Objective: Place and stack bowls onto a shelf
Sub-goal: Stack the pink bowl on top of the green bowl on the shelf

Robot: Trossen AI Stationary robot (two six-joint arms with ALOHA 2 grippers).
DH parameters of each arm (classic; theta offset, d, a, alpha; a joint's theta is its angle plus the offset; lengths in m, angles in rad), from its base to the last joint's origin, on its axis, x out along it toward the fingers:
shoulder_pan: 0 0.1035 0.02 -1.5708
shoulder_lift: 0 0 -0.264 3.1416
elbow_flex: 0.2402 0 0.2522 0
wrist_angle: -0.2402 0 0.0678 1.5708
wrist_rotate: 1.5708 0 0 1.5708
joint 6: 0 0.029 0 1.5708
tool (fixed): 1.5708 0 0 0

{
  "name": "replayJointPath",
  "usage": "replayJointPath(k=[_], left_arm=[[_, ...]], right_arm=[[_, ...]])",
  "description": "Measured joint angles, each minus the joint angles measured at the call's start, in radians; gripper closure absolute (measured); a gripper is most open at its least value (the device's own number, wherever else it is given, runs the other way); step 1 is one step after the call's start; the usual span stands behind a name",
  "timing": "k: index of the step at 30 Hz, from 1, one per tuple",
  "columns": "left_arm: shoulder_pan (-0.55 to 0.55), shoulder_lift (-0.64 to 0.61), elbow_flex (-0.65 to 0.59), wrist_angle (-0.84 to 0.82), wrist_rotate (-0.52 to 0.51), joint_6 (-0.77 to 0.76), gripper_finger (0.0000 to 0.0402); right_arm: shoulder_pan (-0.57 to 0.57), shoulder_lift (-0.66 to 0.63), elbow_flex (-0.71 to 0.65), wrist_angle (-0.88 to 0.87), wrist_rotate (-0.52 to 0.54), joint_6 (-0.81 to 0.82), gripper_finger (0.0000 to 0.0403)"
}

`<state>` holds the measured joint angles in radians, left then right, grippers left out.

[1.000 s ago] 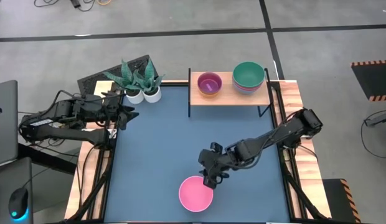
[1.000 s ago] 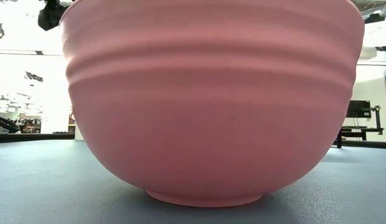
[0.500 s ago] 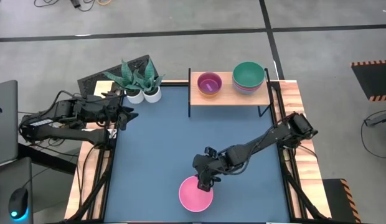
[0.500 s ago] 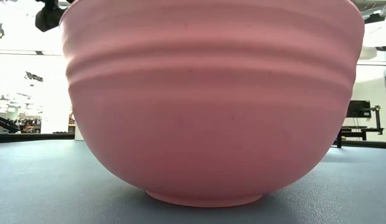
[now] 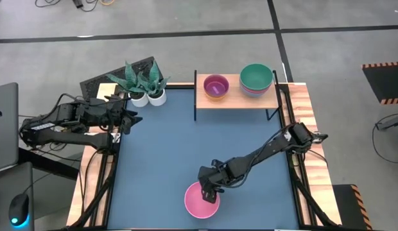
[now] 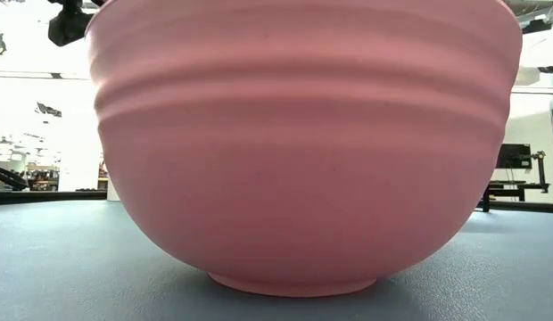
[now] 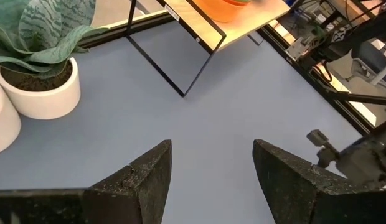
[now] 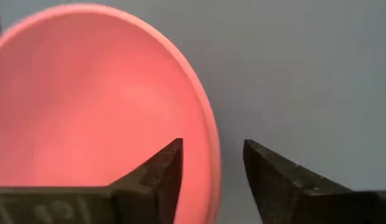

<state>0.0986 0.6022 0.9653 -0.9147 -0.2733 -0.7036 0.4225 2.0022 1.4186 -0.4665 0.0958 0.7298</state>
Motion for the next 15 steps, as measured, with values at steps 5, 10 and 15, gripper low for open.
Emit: replayJointPath(k=[5,10,15], left_arm=[[0.000,0.000,0.000,-0.002,-0.012,0.000,0.0193],[0.000,0.000,0.000,-0.003,-0.029,0.000,0.0193],[0.000,0.000,0.000,-0.003,-0.029,-0.002,0.0193]], right_arm=[[0.001,-0.013,0.001,-0.010,0.015,0.035,0.0296],[-0.005,-0.027,0.000,-0.058,0.017,0.092,0.0377],[-0.020,-0.055,0.000,-0.113,0.015,0.128,0.0377]])
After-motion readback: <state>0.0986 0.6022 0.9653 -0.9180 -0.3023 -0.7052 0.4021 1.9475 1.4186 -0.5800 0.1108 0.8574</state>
